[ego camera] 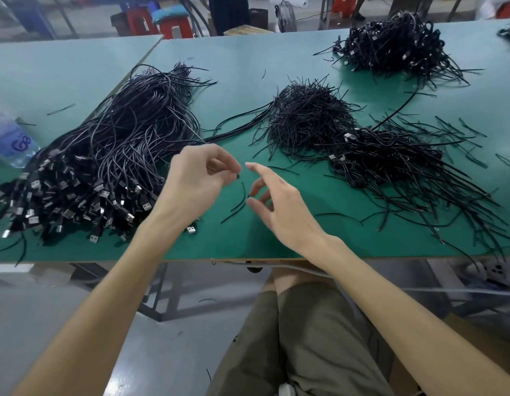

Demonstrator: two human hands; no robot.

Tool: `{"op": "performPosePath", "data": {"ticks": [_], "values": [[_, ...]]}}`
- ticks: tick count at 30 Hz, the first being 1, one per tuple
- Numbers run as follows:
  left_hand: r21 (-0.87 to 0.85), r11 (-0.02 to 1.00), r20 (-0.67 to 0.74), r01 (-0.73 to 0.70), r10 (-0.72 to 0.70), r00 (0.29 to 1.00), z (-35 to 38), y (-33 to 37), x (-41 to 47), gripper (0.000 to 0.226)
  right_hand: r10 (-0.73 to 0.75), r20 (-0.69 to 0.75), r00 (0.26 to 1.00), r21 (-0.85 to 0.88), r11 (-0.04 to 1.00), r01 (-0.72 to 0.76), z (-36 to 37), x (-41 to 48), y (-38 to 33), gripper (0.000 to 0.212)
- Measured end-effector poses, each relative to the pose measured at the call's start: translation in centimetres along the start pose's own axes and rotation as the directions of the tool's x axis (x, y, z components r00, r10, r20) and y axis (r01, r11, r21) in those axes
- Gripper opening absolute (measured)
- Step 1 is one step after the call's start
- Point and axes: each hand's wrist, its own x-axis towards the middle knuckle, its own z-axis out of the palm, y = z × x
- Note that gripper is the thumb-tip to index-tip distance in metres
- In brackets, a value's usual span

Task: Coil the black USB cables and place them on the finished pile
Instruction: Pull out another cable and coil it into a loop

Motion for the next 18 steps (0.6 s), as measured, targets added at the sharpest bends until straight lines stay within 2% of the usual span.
{"op": "performPosePath", "data": {"ticks": [1,3,4,5,8,11,14,16,18], "values": [[-0.065,0.998,0.083,-0.001,0.006,0.997,0.4,0.4,-0.6,0.023,-0.012,-0.002,1.0,0.062,0.998,0.013,0.3,0.3,-0.5,0.054],[-0.168,0.986,0.225,-0.013,0.051,0.973,1.2,0.8,-1.8,0.025,0.007,-0.019,1.0,0.298,0.955,-0.001,0.9,0.9,-1.2,0.044],[-0.194,0.981,0.257,-0.028,0.078,0.963,1.5,0.9,-2.0,0.026,0.025,-0.052,0.998,0.319,0.948,-0.007,1.0,1.0,-1.3,0.045],[-0.223,0.974,0.265,-0.037,0.097,0.959,1.5,1.0,-1.9,0.025,0.036,-0.081,0.996,0.303,0.953,-0.01,0.9,1.0,-1.3,0.045],[-0.365,0.931,0.209,-0.007,0.089,0.974,0.9,0.8,-1.2,0.016,0.06,-0.074,0.995,0.223,0.974,-0.042,0.2,0.5,-1.1,0.027],[-0.442,0.897,0.168,0.018,0.062,0.984,1.7,1.2,-1.4,0.01,0.034,-0.092,0.995,0.054,0.998,-0.029,-0.5,0.0,-0.9,0.021],[-0.452,0.892,0.098,0.004,0.045,0.994,3.6,1.9,-2.1,0.019,0.069,-0.065,0.996,-0.089,0.993,-0.075,-0.8,-0.6,-1.6,0.019],[-0.419,0.908,0.077,0.022,0.011,0.997,4.3,2.5,-2.2,0.028,-0.002,-0.053,0.999,-0.229,0.973,-0.01,-0.8,-1.3,-2.3,0.015],[-0.345,0.937,0.136,0.055,-0.008,0.991,4.7,2.9,-2.1,0.041,-0.076,-0.06,0.995,-0.222,0.973,0.061,-1.1,-2.0,-3.2,0.013]]}}
